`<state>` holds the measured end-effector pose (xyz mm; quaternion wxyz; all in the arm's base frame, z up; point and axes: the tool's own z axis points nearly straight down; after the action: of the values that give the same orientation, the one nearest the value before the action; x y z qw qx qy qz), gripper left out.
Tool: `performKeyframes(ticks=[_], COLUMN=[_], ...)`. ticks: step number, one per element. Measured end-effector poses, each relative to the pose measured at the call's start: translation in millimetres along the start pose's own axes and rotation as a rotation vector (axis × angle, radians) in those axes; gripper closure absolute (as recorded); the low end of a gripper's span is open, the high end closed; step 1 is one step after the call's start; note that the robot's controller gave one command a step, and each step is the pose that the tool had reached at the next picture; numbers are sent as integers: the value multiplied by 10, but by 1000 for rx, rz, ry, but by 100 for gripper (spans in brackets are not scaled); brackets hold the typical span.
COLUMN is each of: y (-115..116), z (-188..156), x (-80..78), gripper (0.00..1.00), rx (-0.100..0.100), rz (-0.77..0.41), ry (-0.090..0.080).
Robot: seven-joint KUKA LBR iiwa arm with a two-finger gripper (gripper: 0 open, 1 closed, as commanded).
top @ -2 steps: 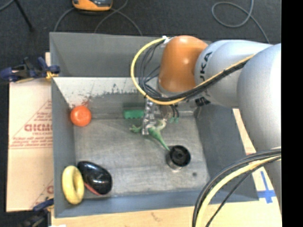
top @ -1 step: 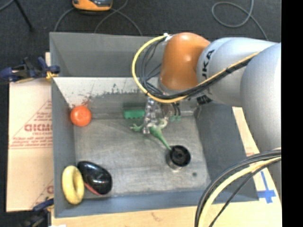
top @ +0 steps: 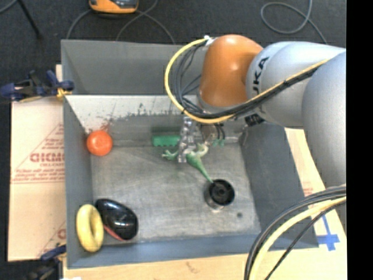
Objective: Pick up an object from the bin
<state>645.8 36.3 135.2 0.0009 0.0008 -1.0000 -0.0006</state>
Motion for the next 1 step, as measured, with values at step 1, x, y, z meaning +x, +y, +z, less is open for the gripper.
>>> performKeyframes(ticks=[1], y=[-1], z=[-196], x=[-14], gripper=[100], rx=[0], rz=[0], ry=[-6])
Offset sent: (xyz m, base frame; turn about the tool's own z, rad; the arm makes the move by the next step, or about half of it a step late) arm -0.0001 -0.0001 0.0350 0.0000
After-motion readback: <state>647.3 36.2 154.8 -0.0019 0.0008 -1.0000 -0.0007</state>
